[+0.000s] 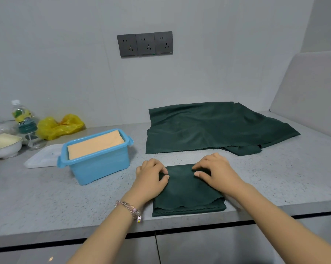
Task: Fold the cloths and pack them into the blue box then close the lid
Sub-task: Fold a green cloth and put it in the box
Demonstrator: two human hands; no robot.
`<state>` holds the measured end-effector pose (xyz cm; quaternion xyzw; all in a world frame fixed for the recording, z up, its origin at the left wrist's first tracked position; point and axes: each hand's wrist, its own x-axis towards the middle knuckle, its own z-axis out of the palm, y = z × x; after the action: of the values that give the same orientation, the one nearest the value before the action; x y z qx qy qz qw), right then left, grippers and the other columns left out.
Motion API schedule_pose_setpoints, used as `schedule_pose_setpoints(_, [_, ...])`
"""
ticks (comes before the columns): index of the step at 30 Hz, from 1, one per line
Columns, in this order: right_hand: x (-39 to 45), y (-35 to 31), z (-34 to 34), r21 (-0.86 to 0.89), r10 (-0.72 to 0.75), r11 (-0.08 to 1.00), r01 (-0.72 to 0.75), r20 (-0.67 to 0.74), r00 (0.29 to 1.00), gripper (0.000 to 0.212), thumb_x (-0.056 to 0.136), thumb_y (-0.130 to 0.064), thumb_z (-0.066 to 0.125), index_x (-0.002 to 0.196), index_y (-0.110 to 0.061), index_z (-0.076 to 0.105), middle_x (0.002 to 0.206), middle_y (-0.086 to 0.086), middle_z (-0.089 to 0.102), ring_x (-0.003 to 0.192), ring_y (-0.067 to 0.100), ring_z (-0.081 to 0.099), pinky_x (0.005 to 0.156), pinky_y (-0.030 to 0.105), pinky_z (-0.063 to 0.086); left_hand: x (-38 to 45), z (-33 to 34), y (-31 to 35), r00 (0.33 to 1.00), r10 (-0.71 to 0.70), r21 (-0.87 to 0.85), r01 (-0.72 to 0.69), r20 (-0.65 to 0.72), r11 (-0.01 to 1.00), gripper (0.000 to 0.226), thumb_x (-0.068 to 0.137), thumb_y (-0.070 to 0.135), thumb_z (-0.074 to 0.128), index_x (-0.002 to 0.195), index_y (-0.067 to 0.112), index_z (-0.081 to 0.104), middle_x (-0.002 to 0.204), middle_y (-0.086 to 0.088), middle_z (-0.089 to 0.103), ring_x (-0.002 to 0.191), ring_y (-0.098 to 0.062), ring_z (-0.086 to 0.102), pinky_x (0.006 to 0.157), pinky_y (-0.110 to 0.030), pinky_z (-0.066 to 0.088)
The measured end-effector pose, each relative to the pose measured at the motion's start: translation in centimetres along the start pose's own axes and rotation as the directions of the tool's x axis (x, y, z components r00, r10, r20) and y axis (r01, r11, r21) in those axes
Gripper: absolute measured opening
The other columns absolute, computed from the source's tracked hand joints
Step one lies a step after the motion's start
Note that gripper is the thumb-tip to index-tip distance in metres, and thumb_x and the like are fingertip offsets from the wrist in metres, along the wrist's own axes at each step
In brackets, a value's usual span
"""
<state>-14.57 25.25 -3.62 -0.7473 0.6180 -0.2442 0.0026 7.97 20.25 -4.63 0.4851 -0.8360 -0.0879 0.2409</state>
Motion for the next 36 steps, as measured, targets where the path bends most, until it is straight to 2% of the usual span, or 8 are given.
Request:
schedule_pose_setpoints(5, [-3.0,-1.9,-0.1,0.055,-0.136,0.99,0.131,0.104,0.985,0.029,0.093,-0.043,0.049,0.119,-0.037,0.06,0.12,-0.02,0.056,0.116,0.005,0.04,0.098,0.022,0.024,-2.3,-0.1,1.7,0.954,0.121,0.059,-0.142,0.274,0.988,0.046,0.1,0.033,0.034,0.145,0.021,0.034,0.157,0.003,0.018,0.144,-0.011,0.009,0.116,-0.026,-0.005])
schedule_pose_setpoints(11, [-5.9,-1.5,1.8,-0.02,-0.126,0.991,0.132,0.177,0.976,0.044,0.1,-0.043,0.026,0.144,-0.038,0.029,0.153,-0.018,0.02,0.14,0.002,0.013,0.111,0.016,0.003,-4.1,0.3,1.3,0.885,0.076,0.2,-0.187,0.46,0.962,0.055,0.102,0.042,0.016,0.151,0.025,-0.004,0.158,0.003,-0.015,0.143,-0.009,-0.018,0.115,-0.031,-0.016])
schedule_pose_setpoints(15, [-6.1,-1.8,1.2,0.054,-0.172,0.984,0.168,0.102,0.98,0.037,0.098,-0.039,0.041,0.133,-0.035,0.048,0.139,-0.014,0.042,0.131,0.007,0.032,0.11,0.021,0.018,-4.6,0.3,1.4,0.941,0.18,0.167,-0.234,0.288,0.958,0.048,0.101,0.039,0.029,0.148,0.027,0.027,0.157,0.005,0.015,0.145,-0.008,0.004,0.116,-0.035,-0.012])
schedule_pose_setpoints(19, [-7.0,-2.0,0.4,0.199,-0.217,0.956,0.216,-0.017,0.976,0.013,0.085,-0.04,0.063,0.094,-0.035,0.07,0.092,-0.02,0.057,0.094,-0.001,0.049,0.089,0.021,0.036,-5.8,-0.1,1.5,0.952,0.297,-0.105,-0.288,0.072,0.952,0.026,0.095,0.026,0.052,0.118,0.027,0.066,0.121,0.013,0.057,0.119,-0.005,0.046,0.108,-0.016,0.022])
schedule_pose_setpoints(24, [-7.8,-1.6,-0.2,0.202,-0.22,0.958,0.202,0.072,0.973,0.028,0.076,-0.049,0.07,0.103,-0.038,0.07,0.1,-0.024,0.057,0.101,-0.008,0.047,0.089,0.004,0.031,-6.7,-1.1,1.1,0.945,0.25,-0.232,-0.2,0.211,0.952,0.036,0.083,0.048,0.065,0.117,0.038,0.064,0.131,0.024,0.05,0.123,0.013,0.039,0.106,-0.012,0.028])
schedule_pose_setpoints(27, [-7.8,-1.8,-0.3,0.151,-0.223,0.964,0.217,0.023,0.975,0.019,0.083,-0.039,0.067,0.1,-0.032,0.072,0.097,-0.019,0.066,0.095,-0.002,0.056,0.085,0.01,0.04,-6.9,-1.6,1.3,0.936,0.247,-0.184,-0.204,0.251,0.961,0.045,0.078,0.05,0.07,0.121,0.04,0.061,0.131,0.028,0.047,0.123,0.015,0.035,0.106,-0.009,0.024])
schedule_pose_setpoints(31, [-7.8,-2.2,-0.8,0.104,-0.183,0.977,0.184,-0.019,0.983,0.025,0.088,-0.048,0.05,0.091,-0.029,0.066,0.079,-0.022,0.062,0.075,0.0,0.055,0.067,0.022,0.043,-6.6,-2.2,1.6,0.928,0.291,-0.178,-0.254,0.231,0.951,0.033,0.087,0.028,0.065,0.12,0.027,0.065,0.126,0.019,0.058,0.115,0.012,0.046,0.101,-0.006,0.031])
schedule_pose_setpoints(36, [-7.3,-1.3,-1.7,0.12,-0.042,0.992,0.023,0.16,0.986,0.039,0.071,-0.063,0.065,0.099,-0.036,0.06,0.096,-0.019,0.063,0.088,-0.004,0.054,0.08,0.016,0.044,-6.6,-2.3,1.0,0.955,0.251,-0.255,-0.207,0.157,0.945,0.022,0.086,0.016,0.066,0.106,0.017,0.072,0.111,0.011,0.066,0.104,0.003,0.057,0.096,-0.015,0.041])
